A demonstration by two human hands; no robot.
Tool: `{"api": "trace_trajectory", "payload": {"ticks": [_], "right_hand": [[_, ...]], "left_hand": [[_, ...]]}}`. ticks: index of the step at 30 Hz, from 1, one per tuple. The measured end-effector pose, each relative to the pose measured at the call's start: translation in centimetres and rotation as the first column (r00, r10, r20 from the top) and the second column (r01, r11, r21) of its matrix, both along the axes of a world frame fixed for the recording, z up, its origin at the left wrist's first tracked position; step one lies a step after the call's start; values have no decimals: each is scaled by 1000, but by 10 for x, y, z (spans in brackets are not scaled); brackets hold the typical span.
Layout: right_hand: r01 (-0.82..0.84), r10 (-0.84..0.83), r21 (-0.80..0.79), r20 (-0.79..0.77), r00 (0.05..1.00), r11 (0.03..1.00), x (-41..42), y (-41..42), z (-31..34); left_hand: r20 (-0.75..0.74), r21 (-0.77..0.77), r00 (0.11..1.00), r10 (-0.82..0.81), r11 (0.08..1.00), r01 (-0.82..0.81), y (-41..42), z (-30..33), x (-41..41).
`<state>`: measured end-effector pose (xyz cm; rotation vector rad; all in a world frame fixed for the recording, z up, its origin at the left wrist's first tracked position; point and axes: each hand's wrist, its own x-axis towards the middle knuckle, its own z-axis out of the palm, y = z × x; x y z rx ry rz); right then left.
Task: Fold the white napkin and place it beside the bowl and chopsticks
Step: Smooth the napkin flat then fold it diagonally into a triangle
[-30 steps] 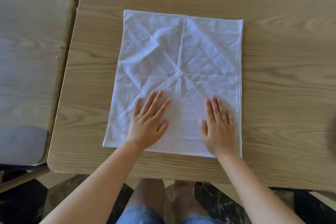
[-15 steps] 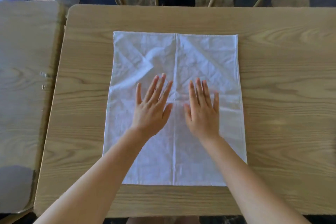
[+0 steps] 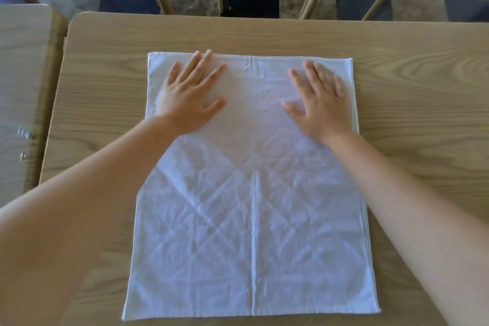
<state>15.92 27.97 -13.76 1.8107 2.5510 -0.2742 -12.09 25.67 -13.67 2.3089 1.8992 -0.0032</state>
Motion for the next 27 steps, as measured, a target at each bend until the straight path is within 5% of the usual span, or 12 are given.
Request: {"api": "trace_trajectory", "payload": {"ticks": [13,19,27], "right_hand": [[-129,129,62,1,992,990,22,-15,12],[-389,392,54,-53,918,919,41,-147,13],[-490,495,-116,20,868,864,105,-233,13]], "left_hand": [[31,112,959,280,953,-282,-40,13,-12],[157,68,986,54,996,-65,-160,6,99],[18,-106,992,125,987,-123,-284,10,128]]}}
